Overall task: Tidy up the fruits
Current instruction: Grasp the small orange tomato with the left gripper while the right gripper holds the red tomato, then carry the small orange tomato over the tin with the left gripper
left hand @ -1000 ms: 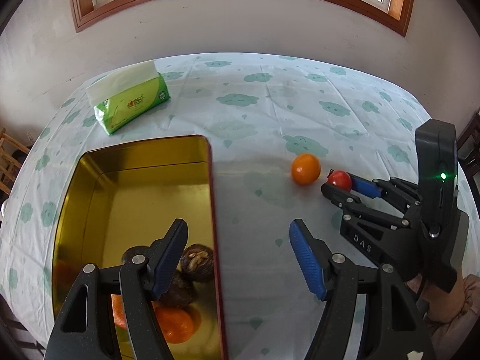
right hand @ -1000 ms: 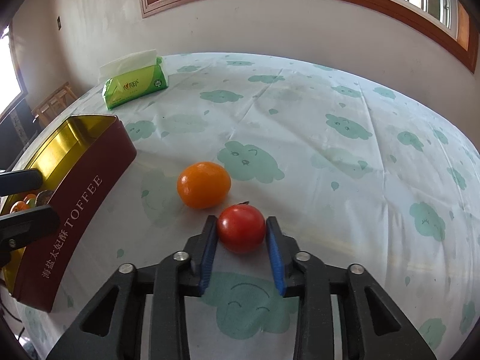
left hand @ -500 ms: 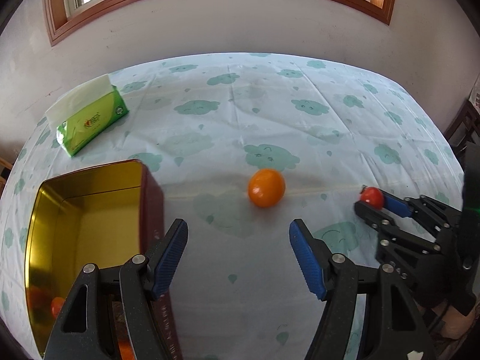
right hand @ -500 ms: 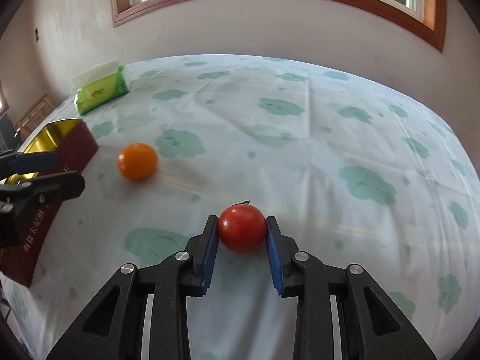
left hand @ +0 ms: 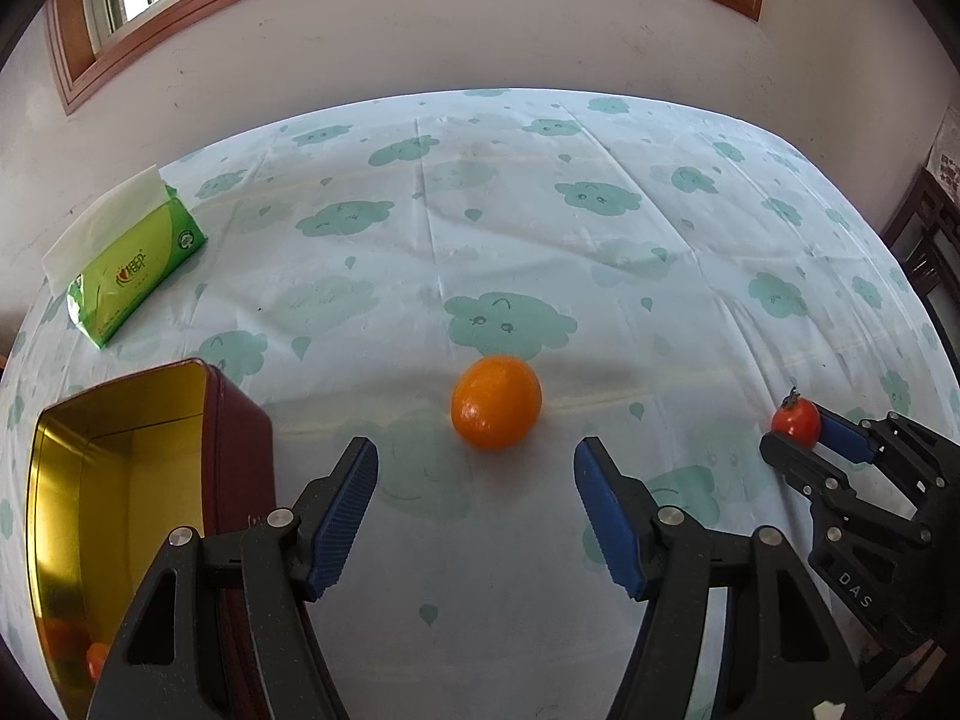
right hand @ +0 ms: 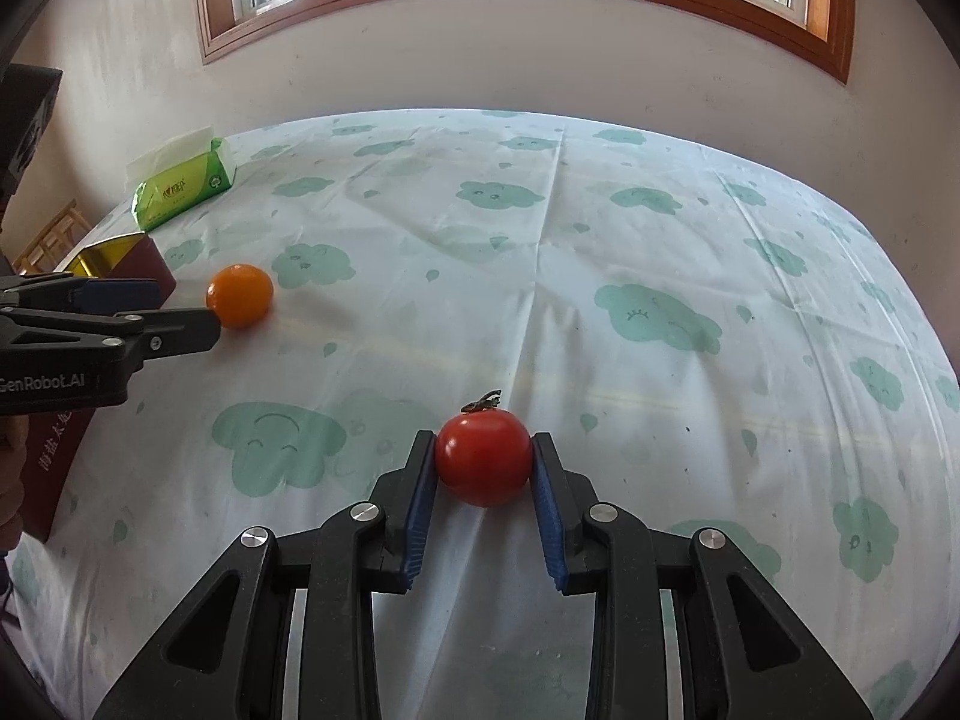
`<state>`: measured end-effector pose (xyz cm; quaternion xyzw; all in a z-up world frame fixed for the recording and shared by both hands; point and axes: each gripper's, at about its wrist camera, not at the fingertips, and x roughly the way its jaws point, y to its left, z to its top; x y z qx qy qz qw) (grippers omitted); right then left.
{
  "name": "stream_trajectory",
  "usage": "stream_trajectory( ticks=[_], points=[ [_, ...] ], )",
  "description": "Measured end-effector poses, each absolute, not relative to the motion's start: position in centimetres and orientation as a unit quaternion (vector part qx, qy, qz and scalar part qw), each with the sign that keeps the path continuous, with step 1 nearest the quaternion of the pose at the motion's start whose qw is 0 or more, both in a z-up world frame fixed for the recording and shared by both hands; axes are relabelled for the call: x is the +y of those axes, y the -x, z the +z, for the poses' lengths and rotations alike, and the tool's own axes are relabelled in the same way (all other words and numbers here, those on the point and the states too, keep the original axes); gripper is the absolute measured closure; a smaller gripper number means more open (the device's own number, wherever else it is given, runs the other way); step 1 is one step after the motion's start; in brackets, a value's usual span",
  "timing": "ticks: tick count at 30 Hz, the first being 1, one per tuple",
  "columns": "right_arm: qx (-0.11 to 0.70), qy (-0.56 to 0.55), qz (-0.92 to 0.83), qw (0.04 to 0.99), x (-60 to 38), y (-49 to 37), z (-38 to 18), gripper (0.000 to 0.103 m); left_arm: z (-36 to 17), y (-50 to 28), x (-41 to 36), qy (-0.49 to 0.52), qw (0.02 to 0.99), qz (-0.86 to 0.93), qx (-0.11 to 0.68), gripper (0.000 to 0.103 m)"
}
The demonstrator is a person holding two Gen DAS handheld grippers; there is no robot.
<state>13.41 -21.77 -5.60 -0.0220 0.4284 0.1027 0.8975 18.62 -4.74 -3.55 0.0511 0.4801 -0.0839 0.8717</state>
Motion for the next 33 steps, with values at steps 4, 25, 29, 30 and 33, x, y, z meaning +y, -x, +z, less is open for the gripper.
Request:
stream_trajectory(
  ticks=[4, 25, 29, 30, 33],
  points=[
    [0.429, 0.019, 0.104, 0.897, -22.0, -13.4, -5.7, 0.071, -3.9, -19.4, -5.0, -0.055, 0.869, -0.088, 0.483, 0.046],
    [0.429, 0.018, 0.104, 0.897, -22.0, -13.4, -5.8, 0.071, -5.0, -19.8, -5.8, -0.048, 0.85, -0.088, 0.518, 0.072],
    [0.429, 0.025, 0.101, 0.897, -21.8, -13.3, -5.8, 0.07, -4.5, -18.5, -5.7, -0.045, 0.847, -0.09, 0.522, 0.072],
    [0.429, 0.027, 0.1, 0.897, -21.7, -13.3, -5.8, 0.07, -4.4, -18.2, -5.7, -0.044, 0.847, -0.091, 0.522, 0.072],
    [0.429, 0.033, 0.098, 0.897, -21.5, -13.3, -5.9, 0.07, -3.8, -17.0, -5.6, -0.042, 0.847, -0.094, 0.522, 0.072]
  ],
)
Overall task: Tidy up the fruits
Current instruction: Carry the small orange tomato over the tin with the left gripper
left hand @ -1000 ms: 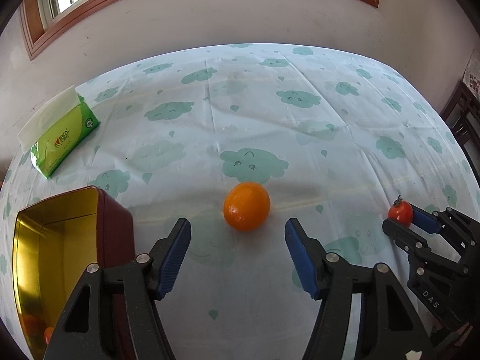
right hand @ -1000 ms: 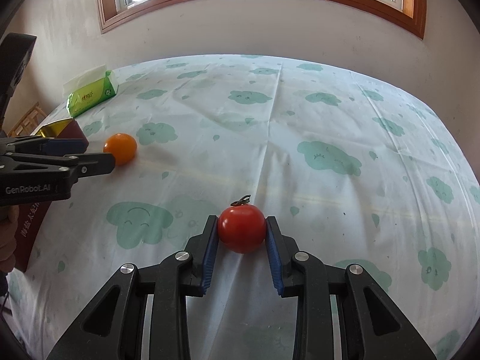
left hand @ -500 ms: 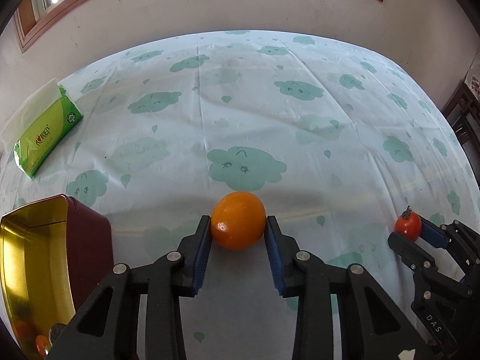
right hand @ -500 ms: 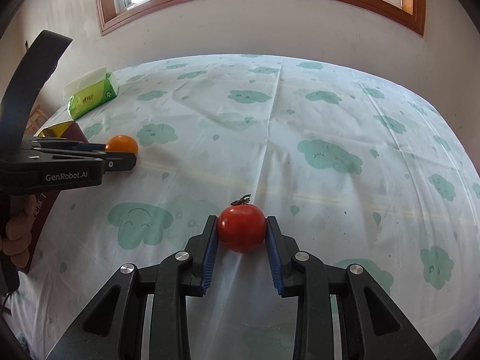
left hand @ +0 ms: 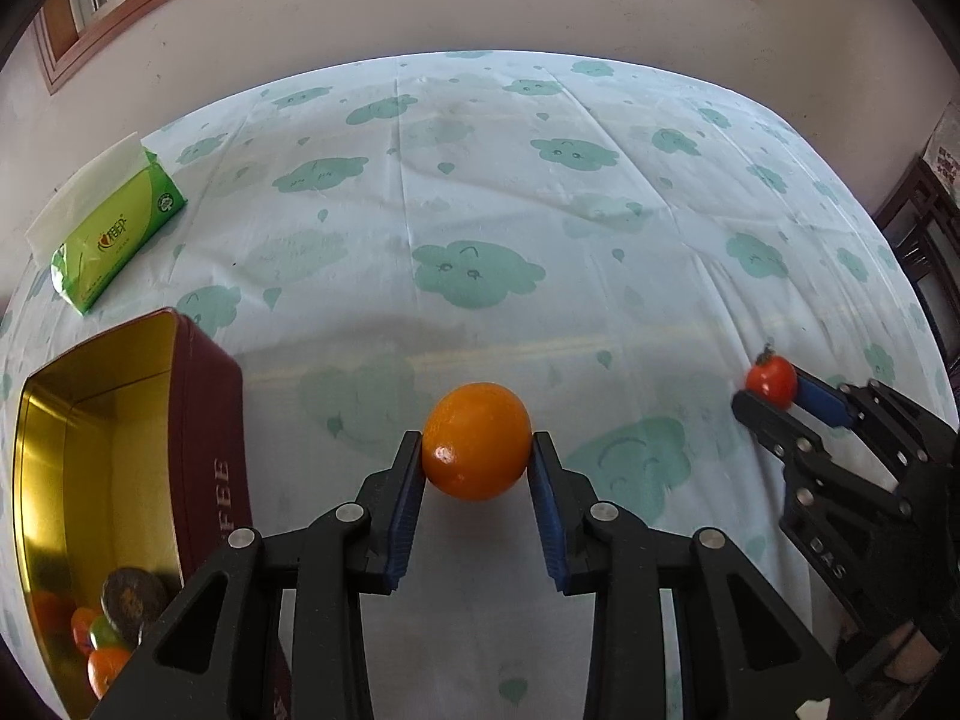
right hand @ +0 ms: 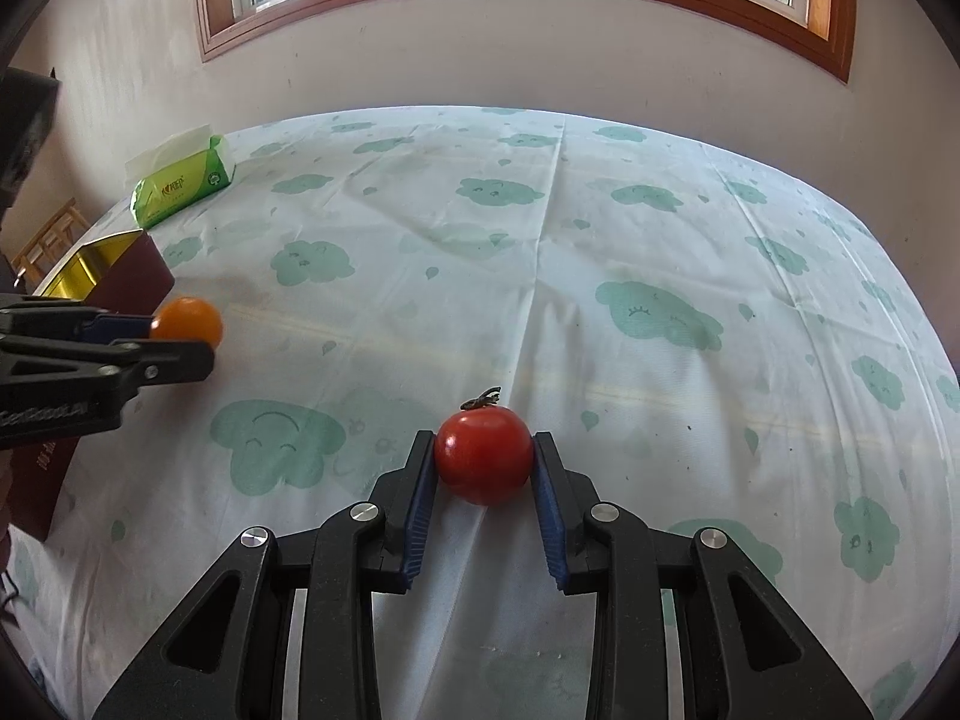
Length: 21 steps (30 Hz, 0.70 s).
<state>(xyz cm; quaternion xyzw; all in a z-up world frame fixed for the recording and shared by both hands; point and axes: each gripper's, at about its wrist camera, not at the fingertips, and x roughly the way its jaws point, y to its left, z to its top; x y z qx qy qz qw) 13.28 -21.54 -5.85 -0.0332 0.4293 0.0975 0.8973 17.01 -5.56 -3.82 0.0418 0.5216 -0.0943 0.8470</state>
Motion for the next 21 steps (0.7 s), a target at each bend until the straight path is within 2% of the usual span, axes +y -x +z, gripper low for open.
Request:
stream_trajectory(
  ticks=[21],
  points=[
    [0.43, 0.04, 0.095, 0.897, -21.4, -13.4, -5.9, 0.07, -0.7, -9.5, -3.8, -0.023, 0.856, -0.109, 0.504, 0.072]
  ],
)
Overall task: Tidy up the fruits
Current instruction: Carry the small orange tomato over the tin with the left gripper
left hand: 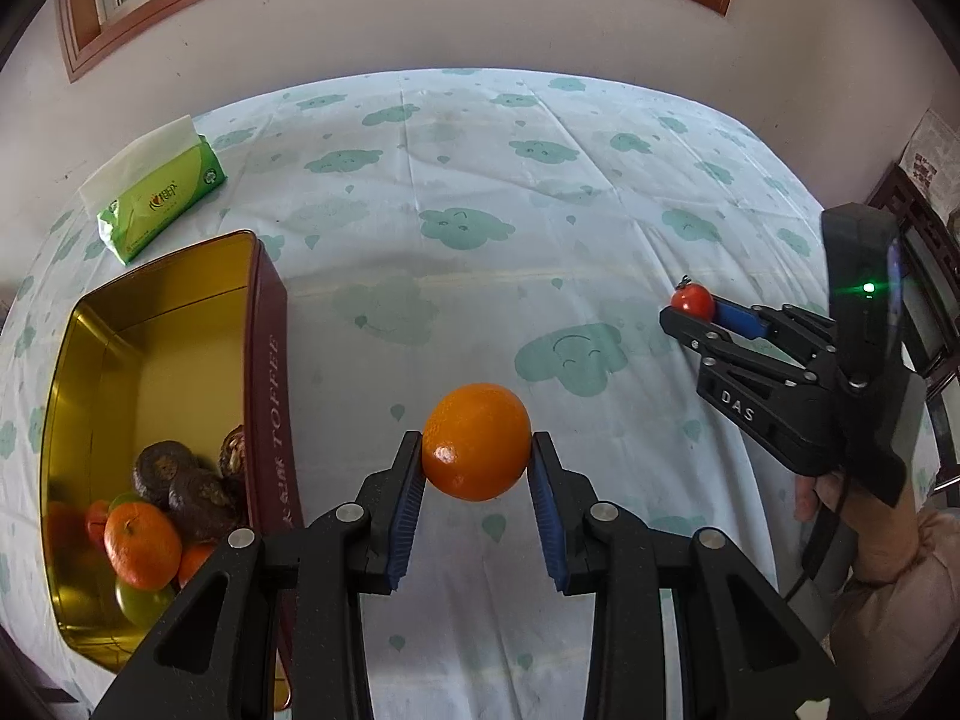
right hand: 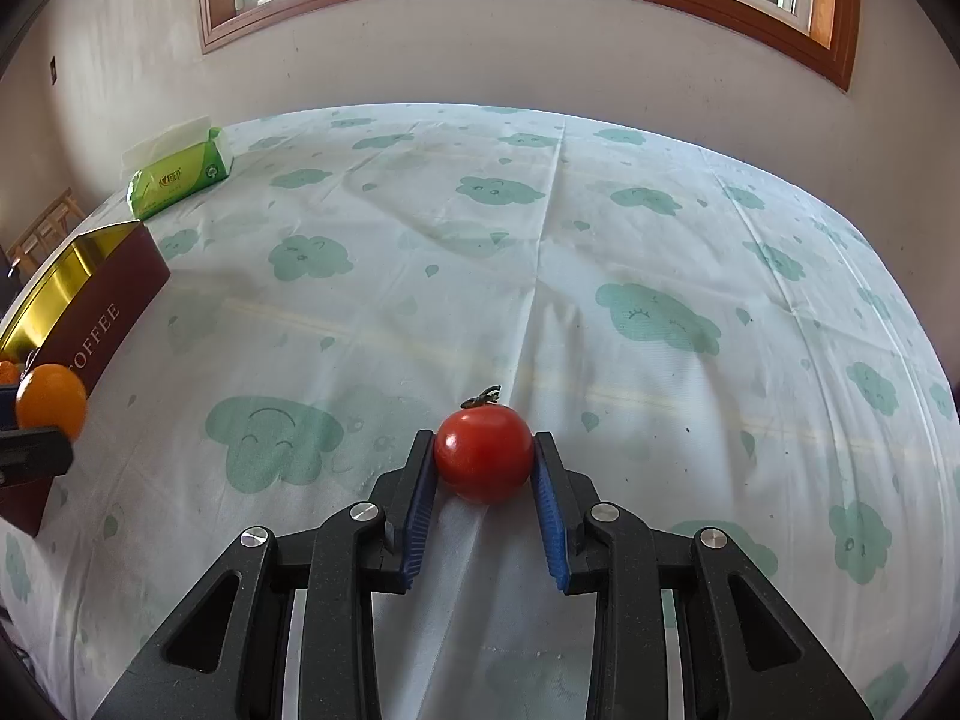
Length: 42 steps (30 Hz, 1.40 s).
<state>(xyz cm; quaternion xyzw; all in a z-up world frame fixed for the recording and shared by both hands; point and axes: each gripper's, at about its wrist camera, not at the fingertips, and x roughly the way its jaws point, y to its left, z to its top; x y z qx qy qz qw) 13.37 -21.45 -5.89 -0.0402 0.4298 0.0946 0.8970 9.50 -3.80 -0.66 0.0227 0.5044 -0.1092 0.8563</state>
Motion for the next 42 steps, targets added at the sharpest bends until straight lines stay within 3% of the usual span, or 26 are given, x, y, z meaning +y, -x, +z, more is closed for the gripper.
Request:
stream_trajectory(
  ticks=[24, 42],
  points=[
    [0.43, 0.04, 0.095, 0.897, -21.5, -13.4, -5.9, 0.07, 2.9, -8.2, 3.7, 0.035, 0.879, -0.039, 0.474, 0.072],
    [0.43, 0.041, 0.094, 0.897, -21.5, -13.4, -5.8, 0.07, 2.3, -7.5, 11.9, 0.071, 0.872, 0.04, 0.483, 0.072]
  ],
)
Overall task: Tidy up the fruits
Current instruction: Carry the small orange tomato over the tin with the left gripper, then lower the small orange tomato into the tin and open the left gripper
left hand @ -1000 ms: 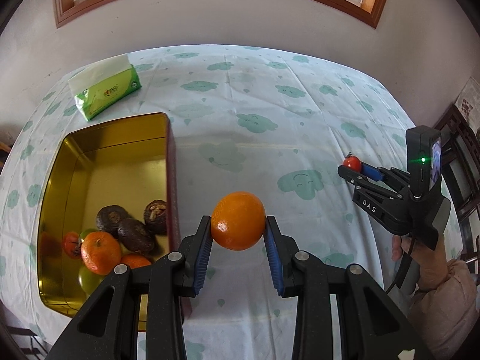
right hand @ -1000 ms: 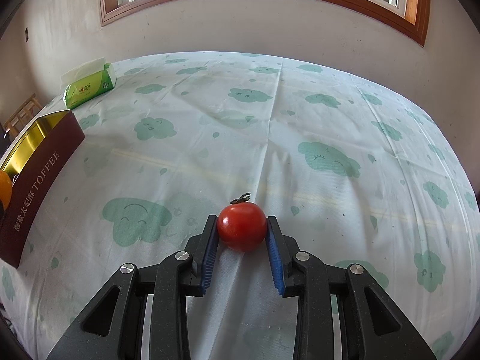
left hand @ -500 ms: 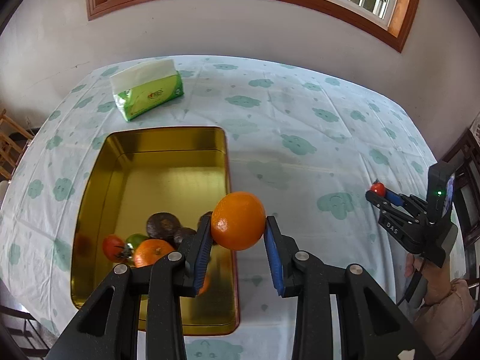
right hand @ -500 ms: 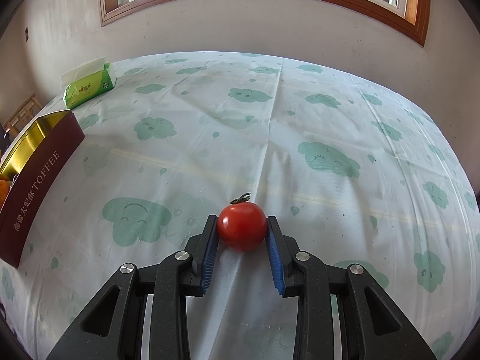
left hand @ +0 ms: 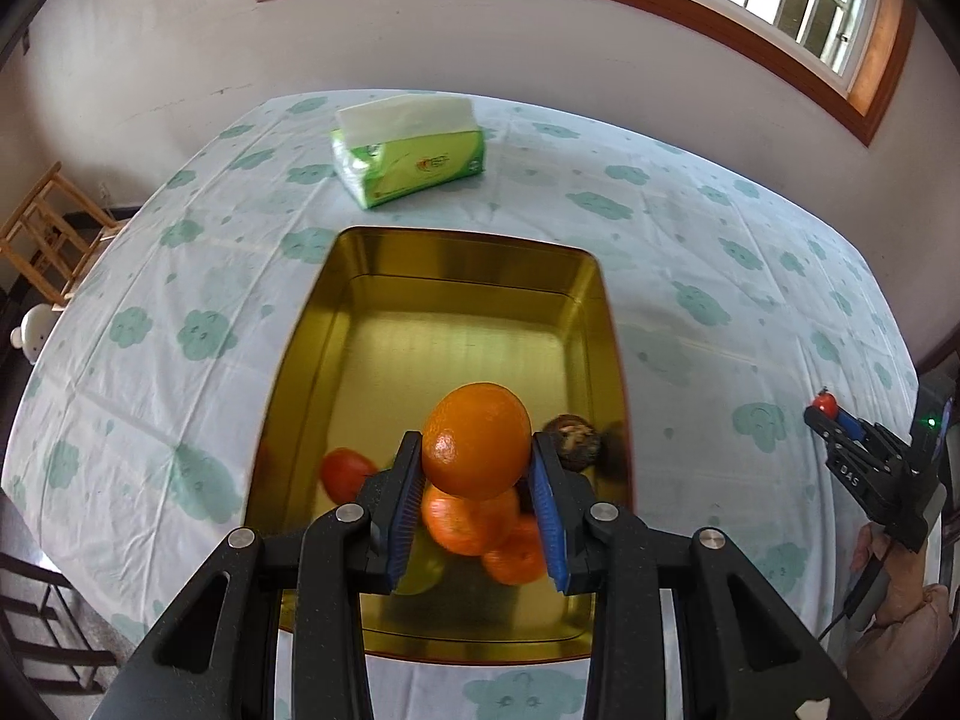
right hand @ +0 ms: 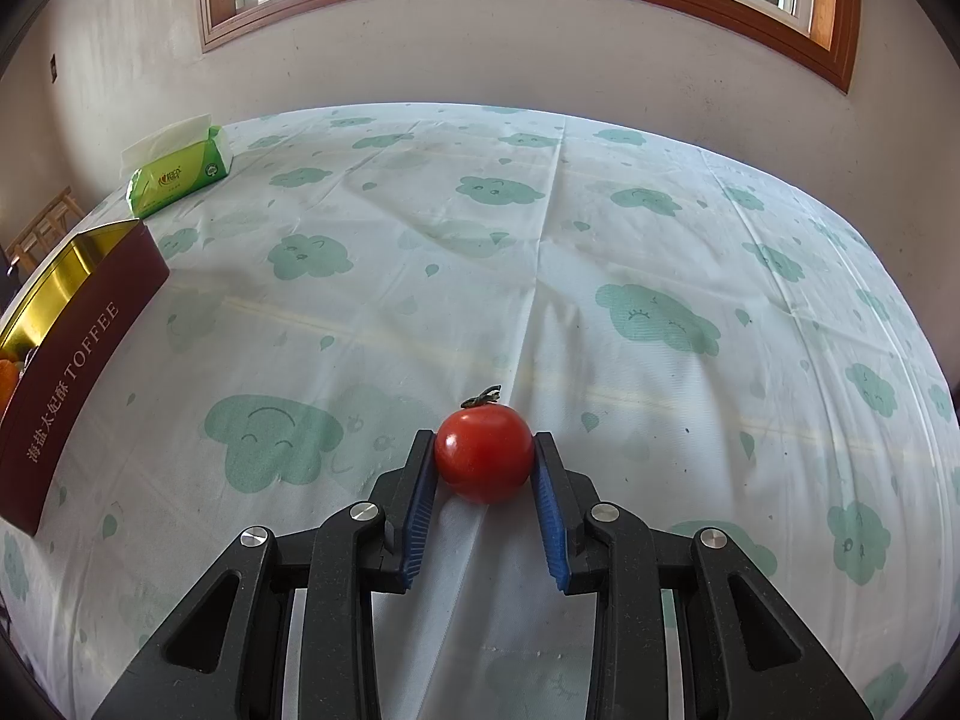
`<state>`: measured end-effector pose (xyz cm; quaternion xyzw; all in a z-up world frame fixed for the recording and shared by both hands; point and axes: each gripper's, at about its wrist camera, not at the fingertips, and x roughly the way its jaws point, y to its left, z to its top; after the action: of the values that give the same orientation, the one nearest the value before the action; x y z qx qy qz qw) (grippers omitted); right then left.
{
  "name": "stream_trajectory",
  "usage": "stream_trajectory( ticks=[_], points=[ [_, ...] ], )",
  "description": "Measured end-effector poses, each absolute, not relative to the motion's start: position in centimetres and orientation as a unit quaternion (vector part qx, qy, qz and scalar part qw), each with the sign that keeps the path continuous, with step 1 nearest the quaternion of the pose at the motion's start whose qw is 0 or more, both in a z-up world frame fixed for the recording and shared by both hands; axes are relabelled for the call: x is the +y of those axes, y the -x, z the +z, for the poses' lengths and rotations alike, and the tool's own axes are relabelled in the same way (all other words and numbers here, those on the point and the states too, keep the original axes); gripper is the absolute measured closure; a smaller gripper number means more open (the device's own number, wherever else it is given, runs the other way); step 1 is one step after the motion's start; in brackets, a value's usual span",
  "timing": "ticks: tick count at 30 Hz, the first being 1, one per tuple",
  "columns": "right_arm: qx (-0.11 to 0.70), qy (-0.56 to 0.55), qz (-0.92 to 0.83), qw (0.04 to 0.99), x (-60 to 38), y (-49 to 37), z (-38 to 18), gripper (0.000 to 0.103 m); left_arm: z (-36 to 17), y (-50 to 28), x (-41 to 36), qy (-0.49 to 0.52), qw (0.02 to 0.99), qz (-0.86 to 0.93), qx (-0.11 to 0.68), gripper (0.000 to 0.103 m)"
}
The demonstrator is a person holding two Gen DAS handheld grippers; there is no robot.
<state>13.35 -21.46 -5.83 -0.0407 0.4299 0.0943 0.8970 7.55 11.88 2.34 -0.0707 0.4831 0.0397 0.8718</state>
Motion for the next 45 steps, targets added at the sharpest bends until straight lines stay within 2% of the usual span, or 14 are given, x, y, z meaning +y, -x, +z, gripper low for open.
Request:
stream_trajectory(
  ticks=[10, 45],
  points=[
    [0.43, 0.041, 0.094, 0.897, -21.4, -13.4, -5.8, 0.07, 1.5, -7.0, 15.2, 0.09, 0.862, 0.068, 0.494, 0.072],
    [0.43, 0.043, 0.094, 0.897, -21.4, -13.4, -5.7, 0.07, -1.9, -4.6, 17.1, 0.1, 0.836, 0.07, 0.536, 0.071]
  ],
)
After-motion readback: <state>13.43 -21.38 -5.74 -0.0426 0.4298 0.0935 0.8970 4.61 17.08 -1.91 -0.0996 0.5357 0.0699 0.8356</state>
